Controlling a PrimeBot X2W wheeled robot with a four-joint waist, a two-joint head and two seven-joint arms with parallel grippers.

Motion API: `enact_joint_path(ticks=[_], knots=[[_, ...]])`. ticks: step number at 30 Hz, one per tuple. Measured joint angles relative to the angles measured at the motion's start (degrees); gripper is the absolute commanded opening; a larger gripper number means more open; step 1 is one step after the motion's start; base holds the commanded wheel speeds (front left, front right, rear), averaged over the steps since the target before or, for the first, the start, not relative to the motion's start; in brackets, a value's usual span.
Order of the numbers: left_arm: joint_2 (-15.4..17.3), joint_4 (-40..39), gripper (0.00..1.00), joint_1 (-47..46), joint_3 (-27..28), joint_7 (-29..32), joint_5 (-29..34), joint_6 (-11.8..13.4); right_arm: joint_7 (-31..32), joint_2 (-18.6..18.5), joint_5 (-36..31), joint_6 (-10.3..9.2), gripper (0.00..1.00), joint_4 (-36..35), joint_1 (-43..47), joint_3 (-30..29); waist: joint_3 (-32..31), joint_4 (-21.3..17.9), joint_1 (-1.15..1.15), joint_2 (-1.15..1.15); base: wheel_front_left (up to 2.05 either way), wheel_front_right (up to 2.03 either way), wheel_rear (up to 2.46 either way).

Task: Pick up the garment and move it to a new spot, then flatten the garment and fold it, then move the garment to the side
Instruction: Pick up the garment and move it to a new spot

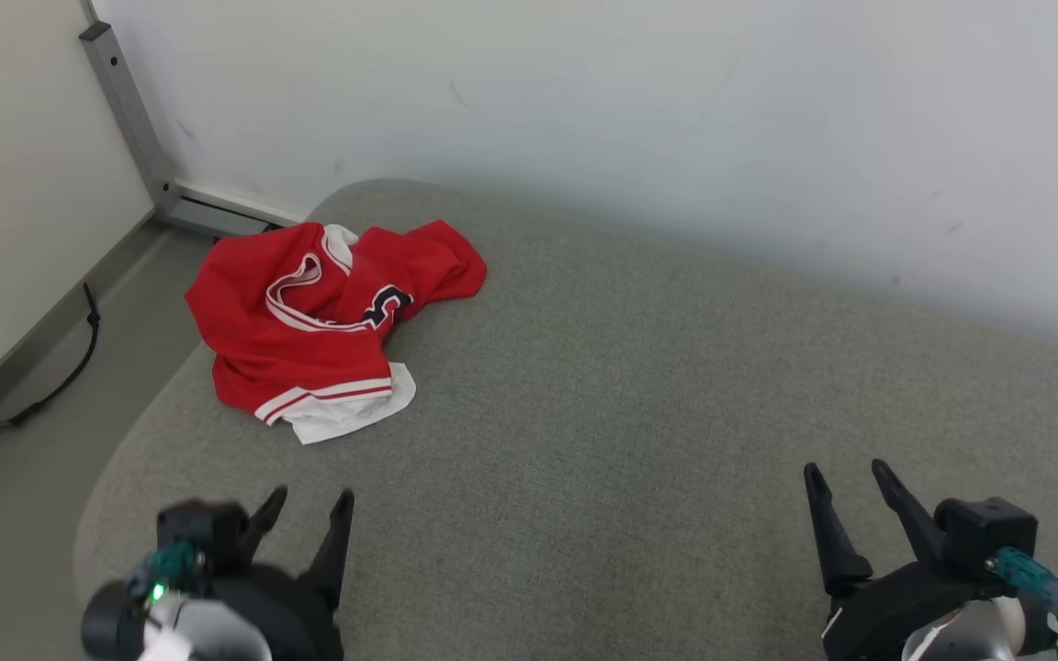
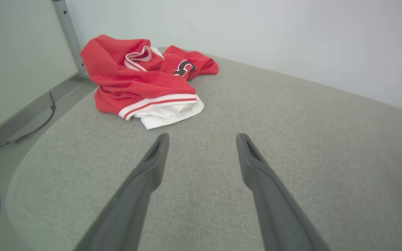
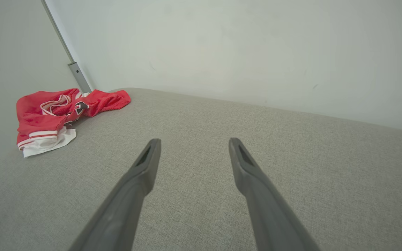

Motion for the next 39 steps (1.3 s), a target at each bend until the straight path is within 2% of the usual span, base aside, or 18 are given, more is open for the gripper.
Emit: enact_joint_path(ticks=[6, 8, 15, 22, 30, 39], knots=[[-2.1, 10.1, 1.0, -13.4, 1.7, 7.1, -1.6, -0.7, 1.9, -2.1, -1.1, -0.49, 1.0, -9.5, 1.6, -0.2, 3.7, -0.2, 0.01, 0.0, 0.0, 0.0, 0.0], [-1.7, 13.4, 1.0, -16.2, 1.6, 10.1, -1.4, -0.7, 2.9, -3.2, -1.8, -0.51, 1.0, -12.2, 1.6, -0.3, 5.1, -0.6, 0.01, 0.0, 0.0, 0.0, 0.0], [-1.6, 20.6, 1.0, -25.0, 3.7, 14.5, -1.6, 0.0, 7.0, -6.1, -4.1, -0.68, 1.0, -20.3, 1.5, -0.4, 10.1, -3.1, 0.01, 0.01, 0.0, 0.0, 0.0], [-1.8, 26.4, 1.0, -28.5, 4.7, 17.7, -1.9, 0.8, 10.8, -7.3, -4.4, -0.49, 1.0, -25.9, -0.3, -0.3, 15.5, -6.2, 0.01, 0.01, 0.0, 0.0, 0.0], [-2.9, 30.9, 1.0, -35.1, 5.8, 18.6, -1.0, 1.8, 13.5, -8.6, -4.4, -0.52, 1.0, -28.4, -2.4, -2.1, 21.9, -9.2, 0.02, 0.02, 0.0, 0.0, 0.0], [-2.9, 36.8, 1.0, -39.1, 6.7, 18.4, 0.6, 2.5, 15.1, -9.1, -4.4, -0.97, 1.0, -29.2, -3.6, -2.9, 26.0, -10.6, 0.01, 0.01, 0.0, 0.0, 0.0]])
